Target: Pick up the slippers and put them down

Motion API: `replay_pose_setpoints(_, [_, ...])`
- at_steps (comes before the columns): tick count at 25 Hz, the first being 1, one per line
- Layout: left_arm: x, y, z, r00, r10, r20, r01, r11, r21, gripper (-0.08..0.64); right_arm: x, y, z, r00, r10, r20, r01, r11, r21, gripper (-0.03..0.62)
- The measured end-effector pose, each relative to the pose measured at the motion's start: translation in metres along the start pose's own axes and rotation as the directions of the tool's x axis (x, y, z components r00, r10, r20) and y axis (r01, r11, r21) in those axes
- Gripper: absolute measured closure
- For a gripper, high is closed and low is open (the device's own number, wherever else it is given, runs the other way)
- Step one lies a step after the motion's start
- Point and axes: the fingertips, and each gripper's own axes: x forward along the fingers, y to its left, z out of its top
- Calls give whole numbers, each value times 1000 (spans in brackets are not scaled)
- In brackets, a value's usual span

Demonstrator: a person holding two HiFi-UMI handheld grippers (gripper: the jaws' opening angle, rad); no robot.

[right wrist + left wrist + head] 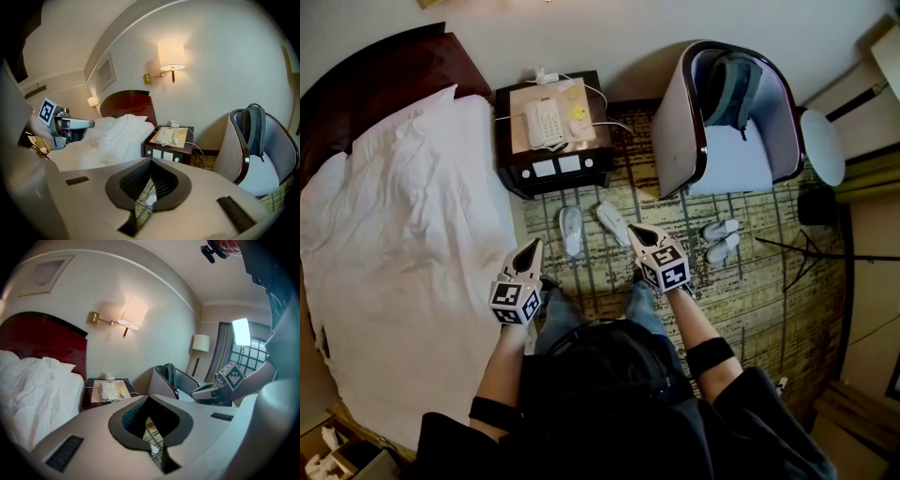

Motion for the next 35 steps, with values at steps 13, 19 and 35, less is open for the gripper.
replay_pose_setpoints(13, [18,-3,-13,998,-31,-49,31,1000,-1,560,15,-9,-32,997,-31,-68,34,998,46,555])
replay_pose_setpoints(19, [33,1,-23,996,-48,-79,49,999,11,560,55,14,-62,989,84,-122,-68,989,130,324])
replay_pose_setpoints(35, [139,86,-182,986,-50,-160,58,997,48,559,253,38,-249,943,227,-242,-81,864,497,189])
